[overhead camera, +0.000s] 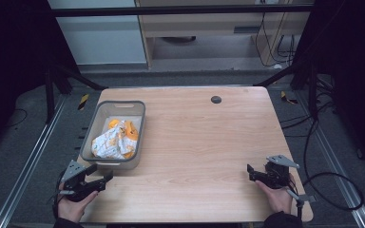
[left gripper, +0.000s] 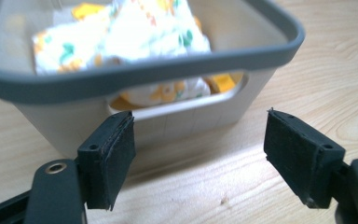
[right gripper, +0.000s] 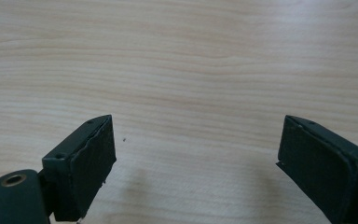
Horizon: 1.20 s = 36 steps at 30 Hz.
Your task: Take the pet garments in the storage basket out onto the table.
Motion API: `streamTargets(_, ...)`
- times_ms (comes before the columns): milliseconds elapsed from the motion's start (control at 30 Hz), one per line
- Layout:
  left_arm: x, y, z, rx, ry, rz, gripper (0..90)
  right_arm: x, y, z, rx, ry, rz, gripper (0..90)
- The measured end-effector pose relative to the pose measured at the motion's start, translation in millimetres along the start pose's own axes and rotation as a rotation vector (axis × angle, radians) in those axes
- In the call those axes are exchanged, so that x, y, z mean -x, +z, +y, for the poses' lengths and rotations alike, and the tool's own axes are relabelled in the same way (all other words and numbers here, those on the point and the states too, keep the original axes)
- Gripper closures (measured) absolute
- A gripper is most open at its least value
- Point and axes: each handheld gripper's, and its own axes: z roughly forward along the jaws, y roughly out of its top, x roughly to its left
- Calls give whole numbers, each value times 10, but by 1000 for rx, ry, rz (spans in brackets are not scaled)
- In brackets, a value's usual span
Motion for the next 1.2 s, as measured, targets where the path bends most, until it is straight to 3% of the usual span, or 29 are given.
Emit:
streamTargets(200,-18,-110,134,54,-10,1,246,-3,41,-43,2,-20,-20,94)
streamTargets(600,-42,-217,388,101,-14,-4,250,-13,23,-55,14,-29,-20,99)
streamTargets(933,-26,-240,581,116,3,-9,249,-14,16,-61,11,-26,-19,97)
streamTargets(1200,-56,-235,753,134,-8,-9,242,-13,8,-65,21,-35,-19,97)
